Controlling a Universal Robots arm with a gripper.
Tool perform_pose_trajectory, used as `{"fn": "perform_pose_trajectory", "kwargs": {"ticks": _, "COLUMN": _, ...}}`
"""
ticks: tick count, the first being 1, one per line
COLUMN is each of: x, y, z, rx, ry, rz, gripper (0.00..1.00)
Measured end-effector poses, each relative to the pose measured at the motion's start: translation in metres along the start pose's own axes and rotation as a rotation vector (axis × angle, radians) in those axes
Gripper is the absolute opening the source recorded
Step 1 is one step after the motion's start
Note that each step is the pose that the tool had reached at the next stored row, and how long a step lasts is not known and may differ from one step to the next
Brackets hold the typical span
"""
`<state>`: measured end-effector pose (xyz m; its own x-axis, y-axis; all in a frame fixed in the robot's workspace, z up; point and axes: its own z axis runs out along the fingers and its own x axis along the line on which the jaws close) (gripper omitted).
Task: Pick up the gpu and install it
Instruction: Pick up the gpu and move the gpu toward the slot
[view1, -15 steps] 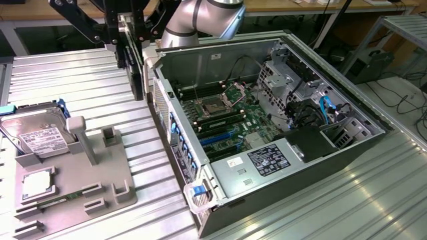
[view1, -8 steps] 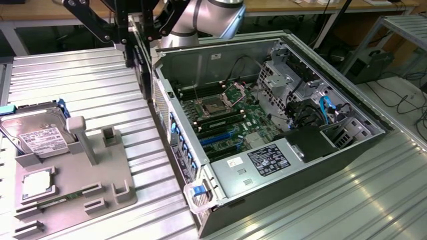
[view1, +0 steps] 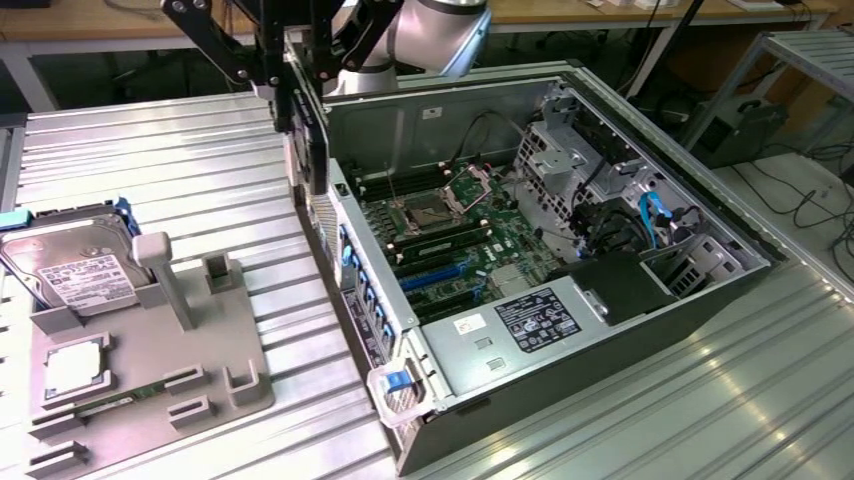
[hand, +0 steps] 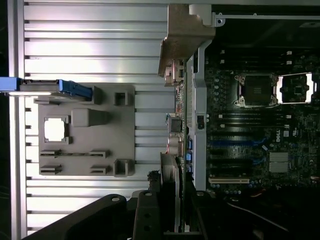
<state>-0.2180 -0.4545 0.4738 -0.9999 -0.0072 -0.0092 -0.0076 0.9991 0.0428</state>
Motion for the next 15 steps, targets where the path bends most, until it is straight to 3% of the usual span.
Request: {"fn": "perform_pose_trajectory", "kwargs": {"ticks": 15, "x": -0.027, "y": -0.0002, "z": 0.0010, "rx": -0.0001, "ry": 0.0006, "rz": -0.014, "gripper": 0.28}}
